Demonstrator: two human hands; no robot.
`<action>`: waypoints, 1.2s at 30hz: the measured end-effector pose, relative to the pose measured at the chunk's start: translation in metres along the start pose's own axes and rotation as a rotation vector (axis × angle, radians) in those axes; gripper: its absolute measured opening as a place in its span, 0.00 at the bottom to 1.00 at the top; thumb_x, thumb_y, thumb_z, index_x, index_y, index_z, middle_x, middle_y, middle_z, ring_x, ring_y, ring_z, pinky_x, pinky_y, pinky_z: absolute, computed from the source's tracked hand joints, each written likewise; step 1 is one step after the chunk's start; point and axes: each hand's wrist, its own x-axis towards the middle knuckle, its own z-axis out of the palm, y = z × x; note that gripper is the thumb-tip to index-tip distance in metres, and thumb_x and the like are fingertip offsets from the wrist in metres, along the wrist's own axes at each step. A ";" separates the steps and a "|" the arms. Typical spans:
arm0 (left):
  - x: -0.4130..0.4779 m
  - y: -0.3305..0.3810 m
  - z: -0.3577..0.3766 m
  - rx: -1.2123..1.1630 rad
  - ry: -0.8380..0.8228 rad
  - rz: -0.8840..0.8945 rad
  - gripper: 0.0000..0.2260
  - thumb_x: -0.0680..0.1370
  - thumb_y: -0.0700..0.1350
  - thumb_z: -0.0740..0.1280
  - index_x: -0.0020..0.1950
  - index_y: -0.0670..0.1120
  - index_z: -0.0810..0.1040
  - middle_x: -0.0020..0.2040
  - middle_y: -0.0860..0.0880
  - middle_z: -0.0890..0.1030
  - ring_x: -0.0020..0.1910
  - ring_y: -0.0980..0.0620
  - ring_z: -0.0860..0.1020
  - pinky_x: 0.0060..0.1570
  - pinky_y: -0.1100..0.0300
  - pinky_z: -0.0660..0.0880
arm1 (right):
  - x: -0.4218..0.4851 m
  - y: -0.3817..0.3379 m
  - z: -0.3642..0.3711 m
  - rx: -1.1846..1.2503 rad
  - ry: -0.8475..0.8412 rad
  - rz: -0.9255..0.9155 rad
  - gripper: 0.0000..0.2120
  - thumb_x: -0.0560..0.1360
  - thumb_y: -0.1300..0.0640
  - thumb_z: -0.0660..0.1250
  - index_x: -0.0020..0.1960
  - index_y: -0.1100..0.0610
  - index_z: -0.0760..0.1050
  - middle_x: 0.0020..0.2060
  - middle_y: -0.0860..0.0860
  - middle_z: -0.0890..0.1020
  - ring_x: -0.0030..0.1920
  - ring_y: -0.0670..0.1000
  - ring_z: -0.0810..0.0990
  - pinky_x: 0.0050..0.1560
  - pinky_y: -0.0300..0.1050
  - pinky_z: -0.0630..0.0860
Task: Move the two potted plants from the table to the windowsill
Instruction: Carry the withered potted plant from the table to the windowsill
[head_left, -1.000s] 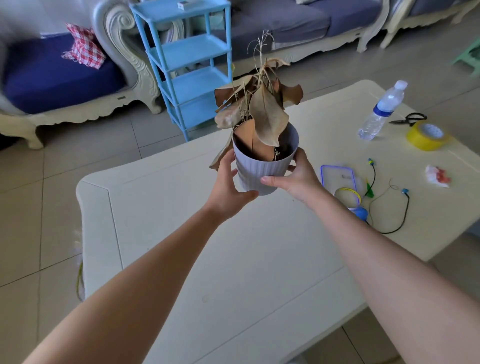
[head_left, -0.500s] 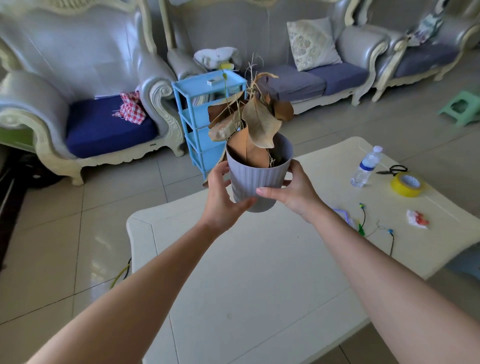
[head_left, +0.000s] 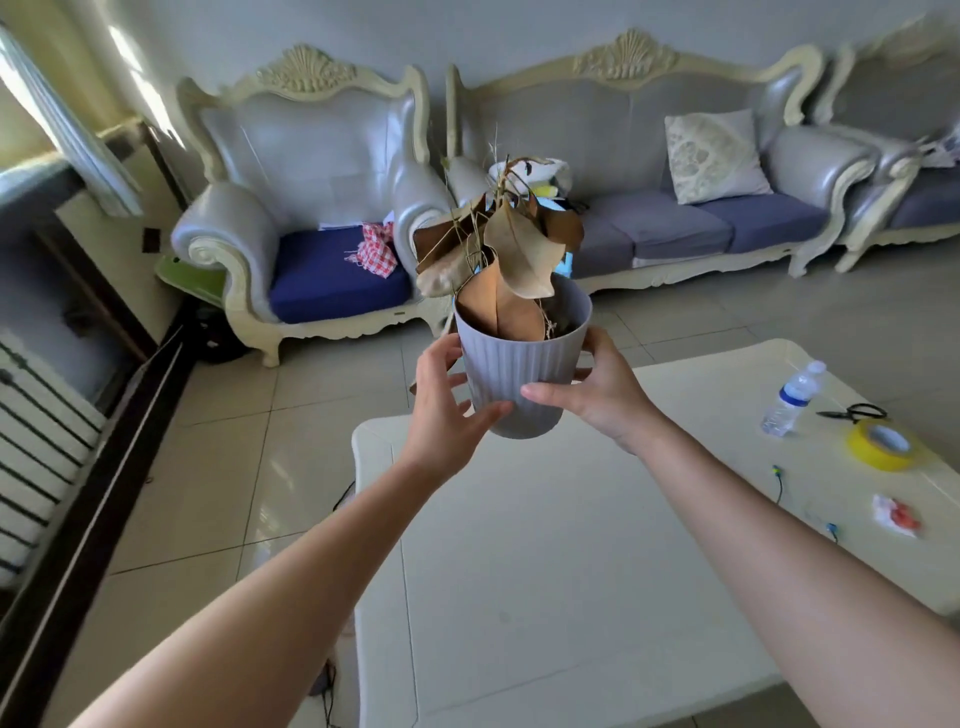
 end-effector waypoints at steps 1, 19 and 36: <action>-0.006 0.005 -0.009 -0.017 0.014 -0.007 0.34 0.68 0.40 0.75 0.68 0.49 0.60 0.67 0.46 0.66 0.62 0.51 0.70 0.51 0.67 0.74 | -0.006 -0.008 0.005 -0.004 -0.016 -0.009 0.39 0.53 0.47 0.79 0.59 0.47 0.65 0.56 0.45 0.76 0.55 0.50 0.78 0.50 0.46 0.77; -0.076 0.012 -0.222 0.100 0.375 -0.074 0.36 0.65 0.45 0.77 0.69 0.52 0.65 0.63 0.60 0.72 0.63 0.51 0.74 0.62 0.47 0.74 | -0.026 -0.119 0.196 0.034 -0.346 -0.212 0.39 0.55 0.48 0.78 0.62 0.49 0.64 0.59 0.49 0.74 0.60 0.51 0.75 0.42 0.34 0.73; -0.124 -0.017 -0.377 0.109 0.630 -0.082 0.35 0.66 0.43 0.76 0.68 0.50 0.64 0.68 0.53 0.69 0.65 0.54 0.71 0.60 0.60 0.73 | -0.022 -0.172 0.369 0.049 -0.688 -0.375 0.44 0.60 0.62 0.80 0.70 0.53 0.61 0.60 0.45 0.72 0.58 0.49 0.76 0.45 0.35 0.76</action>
